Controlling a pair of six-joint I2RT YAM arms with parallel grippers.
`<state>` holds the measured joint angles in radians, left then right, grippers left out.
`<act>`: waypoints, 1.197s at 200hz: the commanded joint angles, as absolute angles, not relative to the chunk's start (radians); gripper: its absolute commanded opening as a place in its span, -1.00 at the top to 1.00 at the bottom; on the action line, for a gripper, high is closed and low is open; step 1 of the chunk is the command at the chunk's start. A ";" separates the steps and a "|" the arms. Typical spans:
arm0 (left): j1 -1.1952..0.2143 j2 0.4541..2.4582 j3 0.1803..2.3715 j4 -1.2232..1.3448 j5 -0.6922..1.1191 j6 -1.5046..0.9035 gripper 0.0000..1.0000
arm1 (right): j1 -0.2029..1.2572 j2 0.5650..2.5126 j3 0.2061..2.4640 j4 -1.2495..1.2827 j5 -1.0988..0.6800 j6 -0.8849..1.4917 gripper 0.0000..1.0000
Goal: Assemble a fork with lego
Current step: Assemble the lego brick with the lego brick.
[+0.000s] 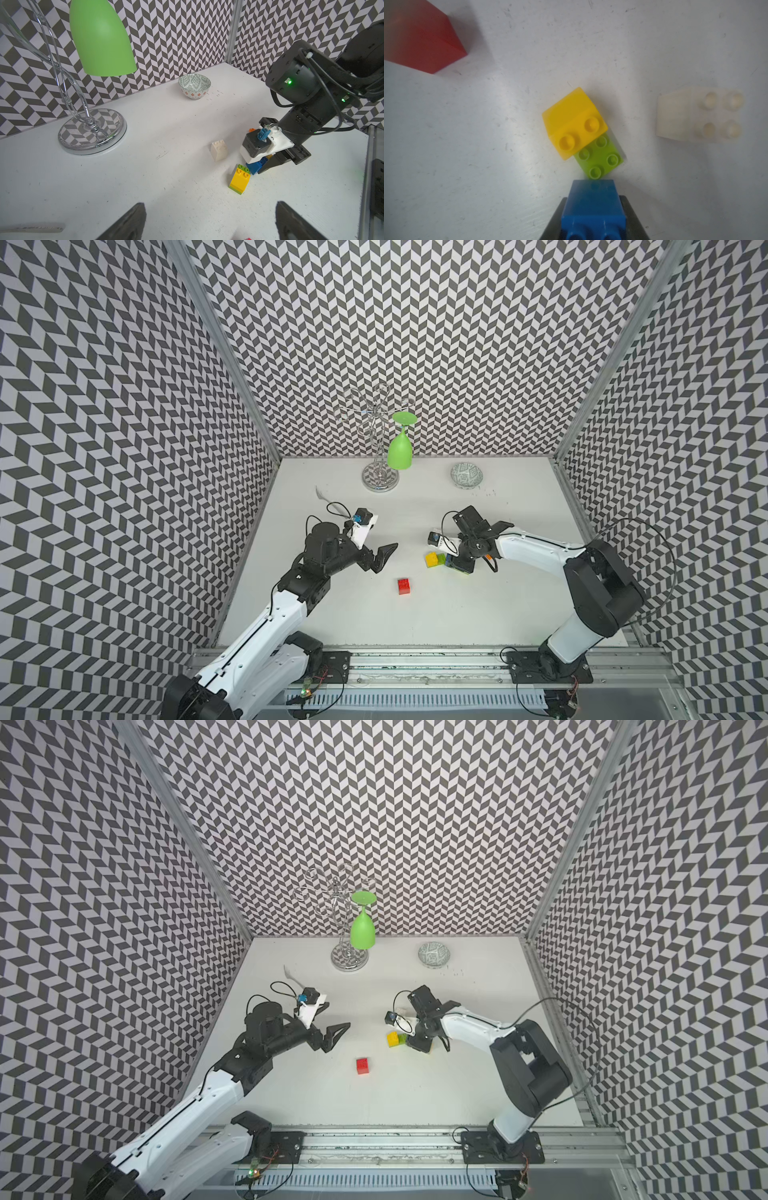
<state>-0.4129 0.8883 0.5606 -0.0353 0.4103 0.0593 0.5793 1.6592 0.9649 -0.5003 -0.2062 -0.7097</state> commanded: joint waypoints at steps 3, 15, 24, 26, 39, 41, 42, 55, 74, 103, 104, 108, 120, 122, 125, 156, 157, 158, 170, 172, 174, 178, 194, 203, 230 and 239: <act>-0.419 0.893 0.579 -0.038 0.425 0.072 -0.97 | 0.575 1.678 0.946 -0.518 -0.204 -0.738 1.00; -0.419 0.897 0.583 -0.037 0.425 0.072 -0.97 | 0.572 1.678 0.952 -0.531 -0.208 -0.748 1.00; -0.419 0.900 0.583 -0.038 0.425 0.071 -0.97 | 0.569 1.677 0.955 -0.538 -0.212 -0.757 1.00; -0.419 0.901 0.584 -0.039 0.425 0.072 -0.97 | 0.567 1.677 0.956 -0.539 -0.213 -0.759 1.00; -0.419 0.905 0.586 -0.039 0.426 0.071 -0.97 | 0.560 1.678 0.962 -0.554 -0.224 -0.767 1.00; -0.419 0.906 0.587 -0.038 0.426 0.072 -0.97 | 0.560 1.679 0.963 -0.556 -0.224 -0.767 1.00; -0.419 0.906 0.587 -0.038 0.426 0.072 -0.97 | 0.560 1.679 0.963 -0.557 -0.224 -0.766 1.00; -0.418 0.910 0.588 -0.038 0.426 0.072 -0.97 | 0.560 1.683 0.965 -0.565 -0.216 -0.765 1.00; -0.419 0.913 0.588 -0.039 0.429 0.072 -0.97 | 0.560 1.675 0.961 -0.566 -0.198 -0.764 1.00; -0.420 0.921 0.590 -0.037 0.431 0.073 -0.97 | 0.551 1.660 0.952 -0.555 -0.199 -0.761 1.00; -0.419 0.922 0.591 -0.037 0.431 0.073 -0.97 | 0.551 1.661 0.952 -0.554 -0.199 -0.761 1.00; -0.419 0.923 0.591 -0.035 0.432 0.074 -0.97 | 0.551 1.665 0.954 -0.554 -0.199 -0.760 1.00; -0.420 0.928 0.592 -0.036 0.434 0.073 -0.97 | 0.551 1.681 0.961 -0.559 -0.203 -0.759 1.00; -0.420 0.928 0.593 -0.036 0.435 0.074 -0.97 | 0.551 1.684 0.962 -0.561 -0.204 -0.758 1.00; -0.420 0.929 0.593 -0.035 0.436 0.074 -0.97 | 0.551 1.690 0.964 -0.562 -0.205 -0.758 1.00; -0.420 0.925 0.591 -0.035 0.433 0.074 -0.97 | 0.551 1.738 0.989 -0.586 -0.190 -0.746 1.00; -0.420 0.925 0.591 -0.034 0.433 0.074 -0.97 | 0.551 1.740 0.989 -0.588 -0.189 -0.746 1.00; -0.420 0.925 0.591 -0.035 0.433 0.075 -0.97 | 0.551 1.741 0.990 -0.589 -0.189 -0.746 1.00; -0.420 0.927 0.591 -0.036 0.433 0.077 -0.97 | 0.548 1.749 0.990 -0.606 -0.183 -0.749 1.00; -0.419 0.928 0.591 -0.036 0.433 0.077 -0.97 | 0.548 1.749 0.990 -0.609 -0.182 -0.749 1.00; -0.419 0.929 0.591 -0.036 0.433 0.077 -0.97 | 0.547 1.750 0.989 -0.611 -0.181 -0.750 1.00; -0.420 0.929 0.592 -0.037 0.433 0.077 -0.97 | 0.546 1.749 0.987 -0.616 -0.181 -0.754 1.00; -0.420 0.935 0.592 -0.037 0.435 0.078 -0.97 | 0.542 1.741 0.974 -0.618 -0.169 -0.758 1.00; -0.420 0.939 0.595 -0.037 0.437 0.078 -0.97 | 0.537 1.730 0.970 -0.617 -0.173 -0.762 1.00; -0.420 0.943 0.597 -0.038 0.439 0.080 -0.97 | 0.525 1.703 0.960 -0.616 -0.184 -0.779 1.00; -0.420 0.943 0.600 -0.040 0.438 0.079 -0.97 | 0.519 1.701 0.959 -0.619 -0.188 -0.785 1.00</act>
